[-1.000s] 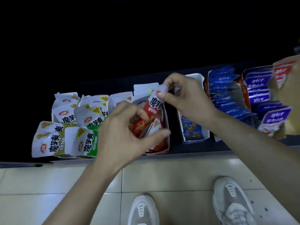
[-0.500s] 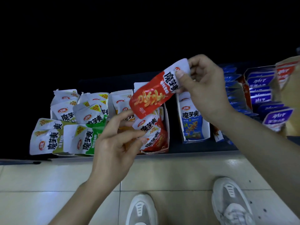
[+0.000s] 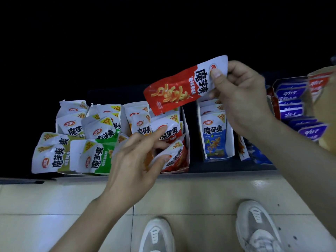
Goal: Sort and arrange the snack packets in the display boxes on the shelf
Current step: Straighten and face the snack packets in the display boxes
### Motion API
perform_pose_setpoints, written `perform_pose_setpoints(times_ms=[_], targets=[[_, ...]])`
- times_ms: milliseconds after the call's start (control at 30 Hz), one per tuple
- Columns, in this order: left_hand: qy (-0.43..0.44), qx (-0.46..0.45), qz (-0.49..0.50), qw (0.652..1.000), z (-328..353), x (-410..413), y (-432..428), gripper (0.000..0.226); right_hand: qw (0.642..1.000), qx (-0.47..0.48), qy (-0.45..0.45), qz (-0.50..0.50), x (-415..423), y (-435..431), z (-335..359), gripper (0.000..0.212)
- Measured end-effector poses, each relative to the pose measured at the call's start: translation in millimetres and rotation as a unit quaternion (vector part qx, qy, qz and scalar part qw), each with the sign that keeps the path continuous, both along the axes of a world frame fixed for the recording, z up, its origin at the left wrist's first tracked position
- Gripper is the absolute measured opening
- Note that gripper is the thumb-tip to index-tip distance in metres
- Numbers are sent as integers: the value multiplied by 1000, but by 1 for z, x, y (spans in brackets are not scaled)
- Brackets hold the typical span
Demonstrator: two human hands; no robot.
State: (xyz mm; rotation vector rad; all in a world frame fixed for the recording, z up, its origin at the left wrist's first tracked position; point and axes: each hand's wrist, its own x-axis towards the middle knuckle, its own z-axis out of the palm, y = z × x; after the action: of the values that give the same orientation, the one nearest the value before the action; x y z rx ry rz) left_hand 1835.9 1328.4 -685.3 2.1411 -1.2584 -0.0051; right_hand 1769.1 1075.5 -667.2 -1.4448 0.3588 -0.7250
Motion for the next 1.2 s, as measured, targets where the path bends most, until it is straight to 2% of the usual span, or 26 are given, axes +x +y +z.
perform_pose_setpoints(times_ms=[67, 233, 333, 433, 567, 700, 800, 900, 1000, 1100, 1133, 1167, 1200], targets=[[-39, 34, 15, 999, -3, 2, -3, 52, 1000, 0, 1, 1, 0, -1, 1, 10], [-55, 78, 38, 995, -6, 1, -10, 44, 1000, -19, 17, -4, -2, 3, -5, 8], [-18, 48, 15, 999, -5, 4, -9, 40, 999, -19, 25, -9, -4, 2, -5, 8], [-35, 5, 7, 999, -3, -1, -9, 33, 999, -37, 23, -14, -6, 1, -4, 7], [-56, -30, -12, 998, -6, -9, -7, 27, 993, -112, 35, -16, -8, -2, -3, 6], [-26, -50, -25, 998, -8, -13, -8, 27, 977, -210, 32, -10, -9, 4, -1, 7], [-15, -52, -42, 998, -8, -15, -9, 27, 971, -236, 30, -6, -8, 11, -1, 8], [-13, -53, -52, 997, -8, -16, -9, 25, 948, -310, 65, -25, -2, 15, -4, 19], [2, -65, -64, 996, -9, -16, -9, 23, 911, -397, 112, 8, 8, 22, -7, 23], [22, -76, -73, 994, -11, -17, -8, 23, 856, -472, 188, 97, 20, 30, -15, 22], [21, -78, -72, 994, -11, -17, -7, 22, 853, -465, 199, 127, 21, 32, -19, 16], [17, -79, -68, 994, -11, -16, -7, 22, 864, -436, 205, 144, 20, 34, -21, 14], [9, -80, -62, 995, -10, -14, -6, 22, 889, -383, 205, 147, 18, 34, -20, 21]])
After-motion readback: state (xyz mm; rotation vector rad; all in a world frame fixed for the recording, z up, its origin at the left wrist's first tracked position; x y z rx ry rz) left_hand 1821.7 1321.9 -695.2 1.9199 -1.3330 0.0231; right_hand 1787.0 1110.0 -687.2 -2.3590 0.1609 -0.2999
